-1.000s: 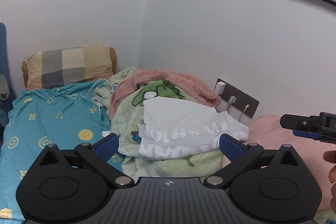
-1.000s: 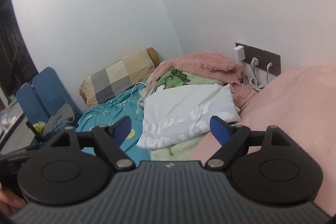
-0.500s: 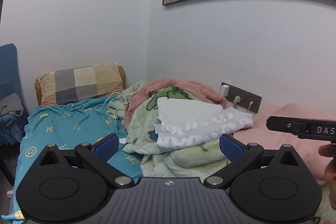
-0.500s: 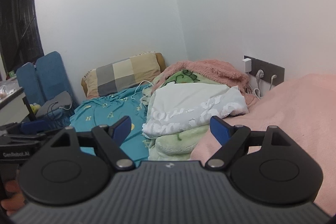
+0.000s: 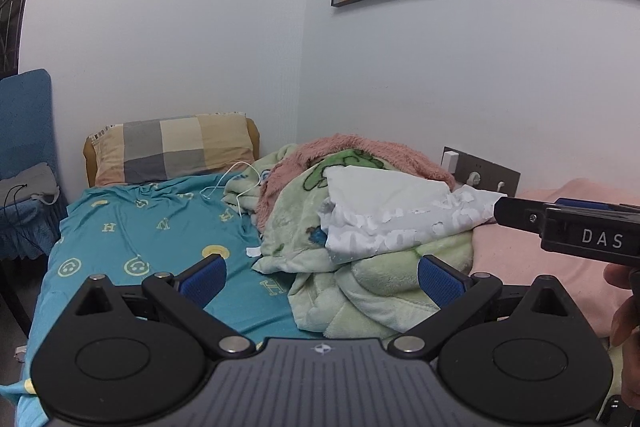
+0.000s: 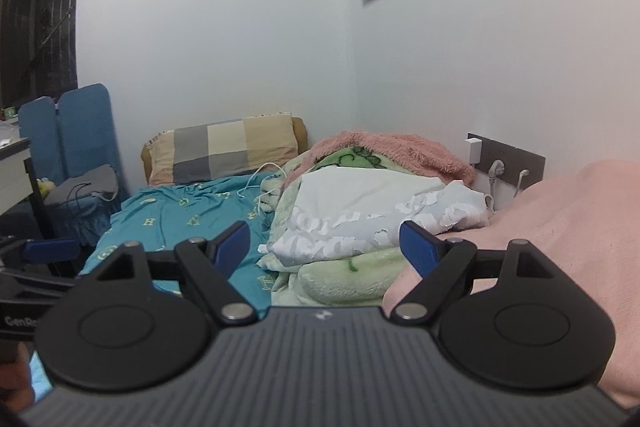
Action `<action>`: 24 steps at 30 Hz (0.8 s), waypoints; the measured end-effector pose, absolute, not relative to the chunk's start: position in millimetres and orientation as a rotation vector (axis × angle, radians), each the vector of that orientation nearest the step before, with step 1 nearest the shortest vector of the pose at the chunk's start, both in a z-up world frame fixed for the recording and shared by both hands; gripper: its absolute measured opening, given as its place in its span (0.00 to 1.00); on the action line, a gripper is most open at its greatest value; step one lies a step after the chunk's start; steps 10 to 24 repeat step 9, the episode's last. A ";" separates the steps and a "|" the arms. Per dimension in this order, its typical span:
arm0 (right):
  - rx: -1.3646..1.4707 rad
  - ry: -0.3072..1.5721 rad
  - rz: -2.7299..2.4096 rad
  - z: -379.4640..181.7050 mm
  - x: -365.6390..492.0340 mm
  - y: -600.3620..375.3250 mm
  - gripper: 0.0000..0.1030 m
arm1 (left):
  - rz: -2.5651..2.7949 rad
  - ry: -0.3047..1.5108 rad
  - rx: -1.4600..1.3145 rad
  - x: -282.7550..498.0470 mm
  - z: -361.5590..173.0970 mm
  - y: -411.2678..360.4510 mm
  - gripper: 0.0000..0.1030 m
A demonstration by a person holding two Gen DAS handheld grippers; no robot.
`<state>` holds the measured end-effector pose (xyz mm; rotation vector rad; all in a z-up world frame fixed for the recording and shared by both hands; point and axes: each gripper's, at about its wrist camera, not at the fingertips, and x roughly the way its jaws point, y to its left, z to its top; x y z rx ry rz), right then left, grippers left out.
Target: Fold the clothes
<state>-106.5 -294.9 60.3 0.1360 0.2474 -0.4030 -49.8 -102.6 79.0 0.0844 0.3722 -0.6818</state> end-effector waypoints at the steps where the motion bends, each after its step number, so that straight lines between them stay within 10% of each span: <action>1: 0.134 0.244 -0.407 58.2 -105.2 -293.9 0.81 | -0.680 0.370 0.084 -49.6 77.4 -102.1 1.00; 24: 0.133 0.243 -0.435 51.5 -98.8 -284.3 0.81 | -0.700 0.352 0.065 -50.3 71.3 -96.3 1.00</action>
